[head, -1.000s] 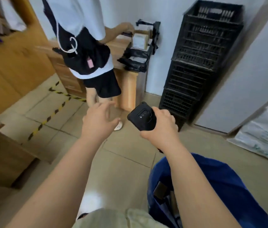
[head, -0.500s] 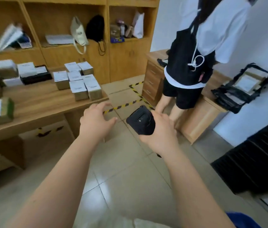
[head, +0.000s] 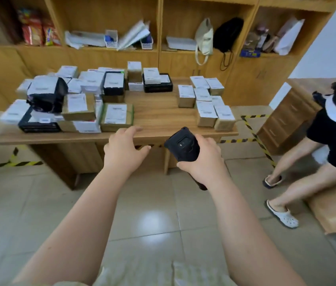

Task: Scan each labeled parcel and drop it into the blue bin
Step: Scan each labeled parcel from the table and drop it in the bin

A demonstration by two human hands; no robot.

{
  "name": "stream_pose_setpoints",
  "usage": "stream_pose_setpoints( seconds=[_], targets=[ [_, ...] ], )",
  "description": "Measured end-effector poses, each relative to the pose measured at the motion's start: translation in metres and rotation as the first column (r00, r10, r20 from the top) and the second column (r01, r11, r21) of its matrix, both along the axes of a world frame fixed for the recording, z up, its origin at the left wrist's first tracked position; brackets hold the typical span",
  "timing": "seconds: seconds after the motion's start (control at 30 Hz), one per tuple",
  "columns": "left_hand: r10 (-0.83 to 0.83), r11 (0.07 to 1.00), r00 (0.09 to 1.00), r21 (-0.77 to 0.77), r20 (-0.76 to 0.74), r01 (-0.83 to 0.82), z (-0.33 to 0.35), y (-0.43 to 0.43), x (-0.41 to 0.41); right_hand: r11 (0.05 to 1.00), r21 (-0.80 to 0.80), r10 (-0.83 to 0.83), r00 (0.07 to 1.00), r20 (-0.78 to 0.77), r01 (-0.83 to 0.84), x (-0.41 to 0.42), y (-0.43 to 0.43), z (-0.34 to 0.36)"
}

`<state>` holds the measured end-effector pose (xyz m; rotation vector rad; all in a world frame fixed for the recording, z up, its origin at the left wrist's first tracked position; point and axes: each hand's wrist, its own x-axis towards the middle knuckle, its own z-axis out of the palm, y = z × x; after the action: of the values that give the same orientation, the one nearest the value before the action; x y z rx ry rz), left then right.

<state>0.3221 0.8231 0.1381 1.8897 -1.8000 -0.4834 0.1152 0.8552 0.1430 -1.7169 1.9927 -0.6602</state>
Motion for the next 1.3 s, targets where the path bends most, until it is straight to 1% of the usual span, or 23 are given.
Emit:
stream_pose_setpoints(
  seconds=[0.07,0.17,0.33,0.5,0.6,0.73,0.83,0.93,1.0,1.03,1.07,1.1,1.17,1.23,1.3],
  targets=[
    [0.054,0.998,0.998,0.042,0.011,-0.054,-0.007,-0.008,0.027,0.999,0.016,0.052,0.998,-0.028,-0.052,0.029,-0.020,-0.003],
    [0.121,0.988,0.993,0.097,0.002,-0.120,-0.013,-0.020,0.058,0.993,0.044,0.114,0.993,-0.031,-0.112,0.061,-0.046,-0.007],
    [0.204,0.969,0.979,0.143,-0.017,-0.200,-0.021,-0.048,0.084,0.981,0.094,0.174,0.983,-0.057,-0.169,0.089,-0.089,-0.017],
    [0.274,0.946,0.961,0.182,-0.015,-0.267,-0.030,-0.087,0.090,0.964,0.130,0.237,0.970,-0.042,-0.230,0.095,-0.141,-0.035],
    [0.301,0.932,0.953,0.205,0.024,-0.299,-0.038,-0.121,0.091,0.953,0.133,0.278,0.960,-0.025,-0.273,0.093,-0.187,-0.046],
    [0.324,0.897,0.944,0.295,0.065,-0.329,-0.058,-0.174,0.086,0.925,0.152,0.354,0.935,-0.017,-0.348,0.093,-0.253,-0.067],
    [0.349,0.868,0.933,0.345,0.083,-0.356,-0.071,-0.214,0.075,0.891,0.205,0.416,0.909,-0.016,-0.404,0.095,-0.299,-0.083],
    [0.414,0.823,0.908,0.401,0.063,-0.403,-0.086,-0.247,0.068,0.863,0.233,0.455,0.890,0.025,-0.448,0.097,-0.340,-0.098],
    [0.488,0.782,0.873,0.449,-0.011,-0.432,-0.104,-0.265,0.066,0.851,0.242,0.478,0.878,0.008,-0.466,0.097,-0.366,-0.107],
    [0.542,0.758,0.835,0.480,-0.088,-0.442,-0.113,-0.272,0.065,0.846,0.247,0.490,0.871,-0.014,-0.472,0.097,-0.376,-0.113],
    [0.612,0.725,0.771,0.515,-0.176,-0.458,-0.121,-0.277,0.062,0.843,0.257,0.499,0.865,-0.042,-0.474,0.097,-0.385,-0.117],
    [0.683,0.686,0.682,0.551,-0.262,-0.476,-0.128,-0.282,0.059,0.839,0.271,0.505,0.861,-0.062,-0.472,0.096,-0.392,-0.123],
    [0.791,0.594,0.492,0.652,-0.364,-0.471,-0.142,-0.292,0.055,0.824,0.319,0.513,0.856,-0.069,-0.468,0.095,-0.401,-0.133],
    [0.857,0.508,0.337,0.744,-0.389,-0.433,-0.154,-0.304,0.052,0.803,0.372,0.519,0.853,-0.053,-0.465,0.094,-0.409,-0.144],
    [0.910,0.413,0.165,0.808,-0.380,-0.419,-0.166,-0.317,0.054,0.796,0.395,0.516,0.856,-0.044,-0.459,0.094,-0.418,-0.150]
  ],
)
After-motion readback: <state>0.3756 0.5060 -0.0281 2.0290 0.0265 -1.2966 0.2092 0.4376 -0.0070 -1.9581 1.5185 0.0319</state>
